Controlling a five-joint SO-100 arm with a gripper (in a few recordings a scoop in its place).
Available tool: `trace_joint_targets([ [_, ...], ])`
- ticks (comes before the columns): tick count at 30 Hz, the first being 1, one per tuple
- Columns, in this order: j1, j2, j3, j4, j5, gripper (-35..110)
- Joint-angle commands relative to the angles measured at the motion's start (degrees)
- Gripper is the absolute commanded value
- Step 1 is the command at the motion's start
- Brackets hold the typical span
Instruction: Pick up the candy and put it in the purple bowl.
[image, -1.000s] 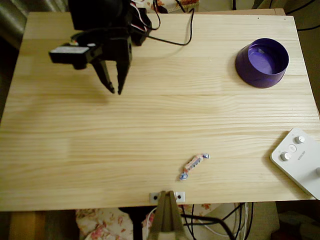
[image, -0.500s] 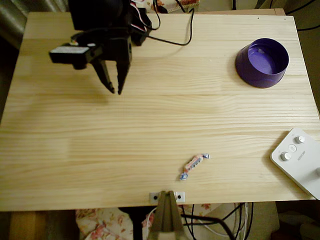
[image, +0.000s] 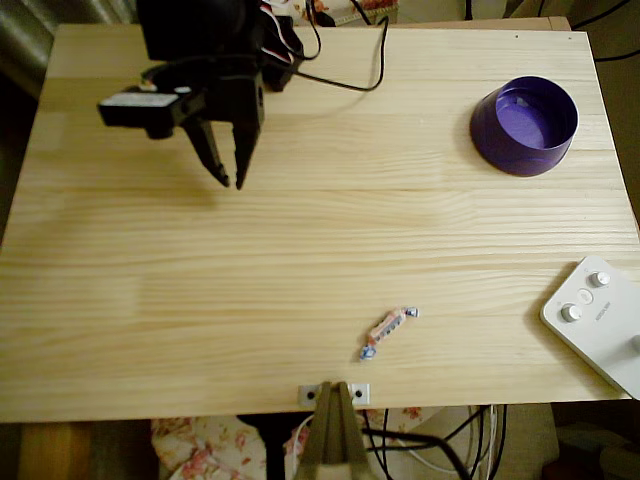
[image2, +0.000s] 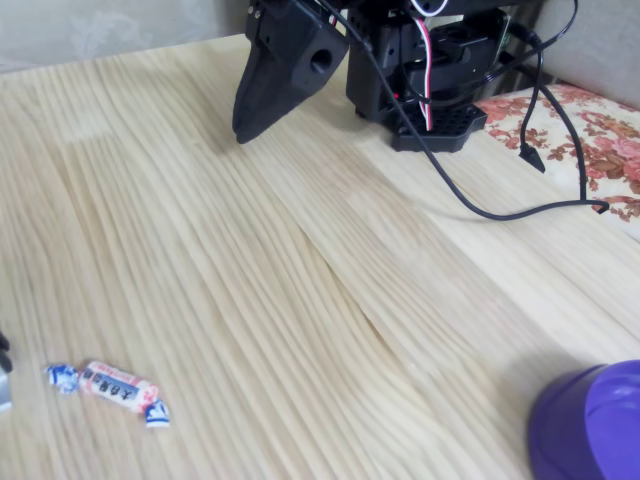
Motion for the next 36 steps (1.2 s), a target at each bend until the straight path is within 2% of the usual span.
trace_joint_targets([
  [1,1.4,0.9,-0.6,-0.2,0.8,4],
  [19,0.3,0.9,-0.6,-0.2,-0.4,3],
  [27,-7.6,0.9,-0.6,-0.4,-8.9,3],
  [31,-9.1,0.9,0.1,-6.0,-10.5,0],
  [36,-10.4,0.9,-4.7,-2.5,-11.7,-1],
])
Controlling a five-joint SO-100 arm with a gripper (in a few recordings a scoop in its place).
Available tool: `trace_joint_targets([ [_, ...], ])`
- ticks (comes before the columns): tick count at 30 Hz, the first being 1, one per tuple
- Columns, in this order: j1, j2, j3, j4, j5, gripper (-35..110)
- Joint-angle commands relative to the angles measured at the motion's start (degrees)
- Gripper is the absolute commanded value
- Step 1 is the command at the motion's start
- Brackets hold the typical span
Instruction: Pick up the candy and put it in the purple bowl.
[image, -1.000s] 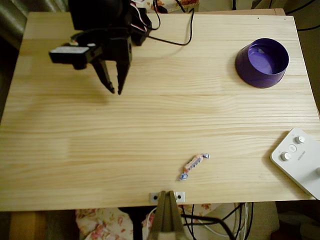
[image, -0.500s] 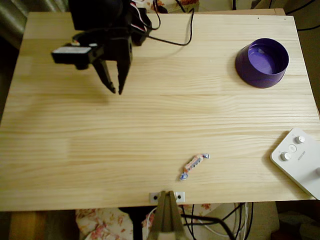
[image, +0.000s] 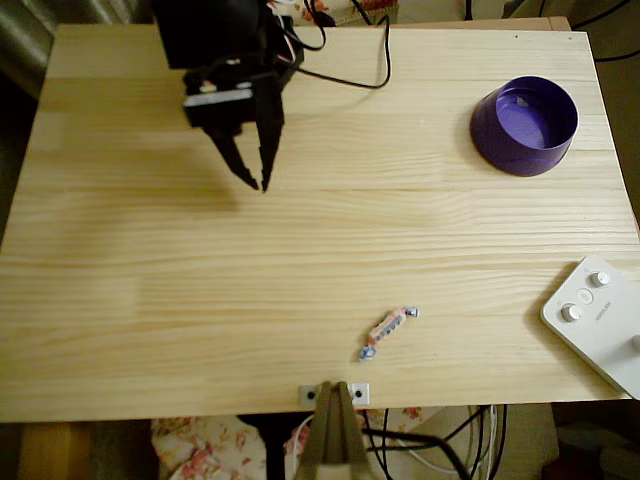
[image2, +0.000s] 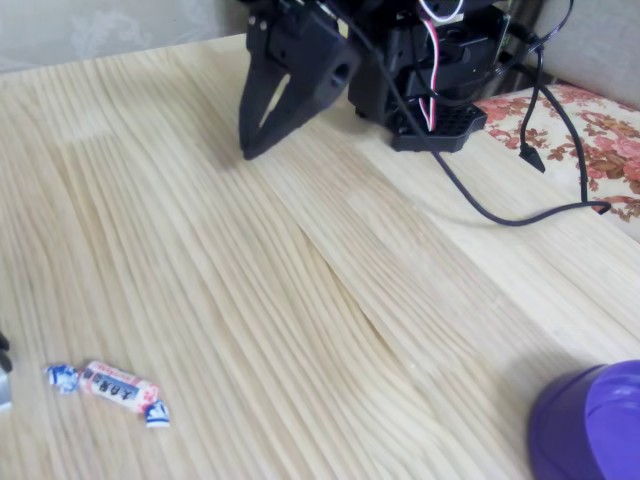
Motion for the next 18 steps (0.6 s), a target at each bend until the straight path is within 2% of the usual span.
trace_joint_targets([
  [1,-1.0,0.9,-6.4,0.6,-1.1,0],
  [7,-1.9,-4.3,-12.2,-0.3,-2.5,-1],
  [13,-3.1,-25.9,-25.0,-3.7,5.8,-1],
  [18,-7.1,-32.6,-30.8,-4.7,11.5,-1],
])
